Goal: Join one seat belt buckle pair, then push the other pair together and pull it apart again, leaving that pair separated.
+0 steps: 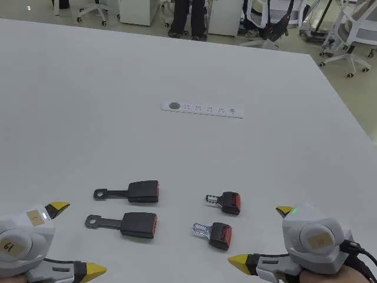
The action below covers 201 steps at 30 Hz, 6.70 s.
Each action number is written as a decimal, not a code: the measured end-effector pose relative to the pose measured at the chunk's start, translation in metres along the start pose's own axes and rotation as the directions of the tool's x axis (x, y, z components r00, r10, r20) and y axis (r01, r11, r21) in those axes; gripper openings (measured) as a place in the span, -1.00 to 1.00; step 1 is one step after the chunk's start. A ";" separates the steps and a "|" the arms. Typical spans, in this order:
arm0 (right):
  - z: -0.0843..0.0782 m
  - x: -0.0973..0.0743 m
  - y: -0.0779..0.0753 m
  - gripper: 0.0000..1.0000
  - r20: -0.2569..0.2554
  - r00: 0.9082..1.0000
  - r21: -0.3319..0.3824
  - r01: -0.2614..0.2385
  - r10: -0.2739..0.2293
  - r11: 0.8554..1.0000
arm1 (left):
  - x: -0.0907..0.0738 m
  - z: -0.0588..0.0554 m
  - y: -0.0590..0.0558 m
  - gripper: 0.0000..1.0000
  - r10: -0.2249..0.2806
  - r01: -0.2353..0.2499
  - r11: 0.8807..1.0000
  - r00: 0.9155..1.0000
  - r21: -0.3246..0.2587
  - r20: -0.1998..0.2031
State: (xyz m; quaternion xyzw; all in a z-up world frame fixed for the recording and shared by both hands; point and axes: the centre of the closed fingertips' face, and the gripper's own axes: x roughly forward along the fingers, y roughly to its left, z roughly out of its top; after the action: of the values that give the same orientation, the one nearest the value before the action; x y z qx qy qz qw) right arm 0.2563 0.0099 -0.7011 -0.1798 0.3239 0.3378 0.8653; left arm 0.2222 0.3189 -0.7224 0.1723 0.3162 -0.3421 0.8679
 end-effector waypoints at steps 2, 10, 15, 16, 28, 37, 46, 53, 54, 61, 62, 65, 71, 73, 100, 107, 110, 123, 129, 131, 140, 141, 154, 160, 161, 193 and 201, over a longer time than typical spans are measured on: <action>0.000 0.000 0.001 0.93 0.000 1.000 0.002 0.001 -0.001 1.000 | 0.000 0.001 -0.001 0.95 -0.005 0.005 1.000 1.000 -0.005 0.005; -0.003 0.000 0.003 0.93 -0.008 1.000 0.005 -0.002 0.002 1.000 | 0.000 0.002 0.000 0.94 0.000 0.000 1.000 1.000 -0.011 0.005; -0.006 0.000 0.004 0.92 -0.012 1.000 0.008 -0.001 0.001 1.000 | -0.001 0.002 -0.001 0.94 0.002 -0.002 1.000 1.000 -0.009 0.003; -0.006 0.001 0.003 0.92 -0.012 1.000 0.008 0.000 0.000 1.000 | -0.001 0.002 -0.001 0.94 0.002 -0.002 1.000 1.000 -0.008 0.002; -0.009 -0.001 0.007 0.93 -0.010 1.000 0.007 -0.003 0.004 1.000 | 0.000 -0.002 0.000 0.94 -0.002 0.002 1.000 1.000 -0.001 -0.007; -0.012 0.001 0.011 0.96 -0.021 1.000 0.007 -0.008 0.008 1.000 | 0.002 -0.006 0.001 0.94 -0.007 0.007 1.000 1.000 0.004 -0.011; -0.012 0.001 0.013 0.95 -0.025 1.000 0.008 -0.014 0.014 1.000 | 0.004 -0.011 0.005 0.94 -0.006 0.006 1.000 1.000 -0.001 -0.018; -0.011 0.004 0.013 0.94 -0.023 1.000 0.005 -0.018 0.018 1.000 | 0.003 -0.011 0.005 0.94 -0.001 0.001 1.000 1.000 -0.005 -0.019; -0.010 0.005 0.013 0.94 -0.024 1.000 0.003 -0.019 0.019 1.000 | 0.003 -0.010 0.004 0.94 -0.002 0.002 1.000 1.000 -0.003 -0.020; -0.011 0.008 0.021 0.93 -0.034 0.999 -0.007 -0.032 0.032 0.999 | 0.002 -0.007 -0.003 0.95 -0.013 0.013 1.000 0.999 0.016 -0.029; -0.010 0.008 0.021 0.93 -0.033 0.999 -0.008 -0.033 0.033 0.999 | 0.002 -0.007 -0.003 0.95 -0.012 0.012 1.000 1.000 0.015 -0.028; -0.009 0.008 0.021 0.93 -0.033 0.999 -0.007 -0.034 0.033 0.999 | 0.001 -0.006 -0.002 0.94 -0.008 0.008 1.000 1.000 0.005 -0.026; -0.006 0.008 0.017 0.92 -0.035 0.999 -0.013 -0.029 0.028 1.000 | 0.001 -0.005 -0.002 0.94 -0.005 0.005 1.000 1.000 -0.001 -0.026; -0.005 0.008 0.015 0.92 -0.031 0.999 -0.014 -0.027 0.026 1.000 | 0.000 -0.005 -0.002 0.94 -0.003 0.003 1.000 1.000 -0.004 -0.025; -0.008 0.009 0.015 0.90 -0.048 0.999 -0.049 -0.011 0.008 0.999 | 0.001 -0.006 0.001 0.93 -0.002 0.001 1.000 1.000 -0.004 -0.025; -0.009 0.007 0.016 0.89 -0.045 0.999 -0.035 -0.012 0.011 0.999 | 0.001 -0.007 0.001 0.92 -0.002 0.002 1.000 1.000 -0.002 -0.028; -0.009 0.007 0.016 0.89 -0.042 0.999 -0.032 -0.011 0.010 0.999 | 0.002 -0.008 0.000 0.91 -0.006 0.006 1.000 1.000 -0.002 -0.029; -0.008 0.009 0.019 0.89 -0.044 0.999 -0.047 -0.016 0.014 0.999 | 0.000 -0.005 0.000 0.90 -0.001 0.001 1.000 1.000 -0.006 -0.019; -0.006 0.009 0.018 0.87 -0.046 0.999 -0.057 -0.015 0.012 0.998 | -0.001 -0.004 -0.001 0.91 -0.001 0.001 1.000 1.000 -0.011 -0.016; -0.006 0.008 0.019 0.87 -0.045 0.999 -0.056 -0.015 0.012 0.998 | 0.000 -0.005 -0.004 0.90 -0.010 0.010 1.000 1.000 0.002 -0.027; -0.007 0.008 0.021 0.74 -0.052 0.998 -0.075 -0.037 0.033 0.997 | -0.001 0.001 -0.008 0.71 -0.027 0.028 0.999 0.999 0.034 -0.031; -0.007 0.009 0.021 0.71 -0.055 0.998 -0.084 -0.040 0.036 0.996 | -0.001 0.001 -0.008 0.70 -0.033 0.035 0.998 0.999 0.044 -0.033; -0.006 0.022 0.027 0.42 -0.072 0.993 -0.130 -0.102 0.093 0.986 | 0.019 0.019 -0.013 0.42 -0.151 0.164 0.973 0.985 0.163 -0.088; -0.002 0.029 0.026 0.23 -0.078 0.991 -0.161 -0.123 0.112 0.979 | 0.037 0.023 -0.011 0.26 -0.191 0.209 0.962 0.975 0.179 -0.109; -0.001 0.030 0.027 0.22 -0.081 0.989 -0.172 -0.133 0.120 0.976 | 0.040 0.023 -0.011 0.21 -0.198 0.217 0.958 0.973 0.185 -0.114; -0.011 0.077 0.035 -0.30 -0.265 0.920 -0.322 -0.365 0.287 0.873 | 0.094 0.030 -0.018 -0.20 -0.314 0.390 0.860 0.913 0.328 -0.261; -0.018 0.079 0.037 -0.37 -0.330 0.881 -0.340 -0.445 0.338 0.829 | 0.099 0.026 -0.021 -0.28 -0.330 0.423 0.834 0.897 0.355 -0.293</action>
State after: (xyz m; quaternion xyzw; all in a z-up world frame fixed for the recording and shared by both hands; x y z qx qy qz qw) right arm 0.2671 0.0634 -0.7716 -0.3266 0.3856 0.5427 0.6708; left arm 0.2747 0.2430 -0.7705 0.3210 0.3592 -0.5445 0.6866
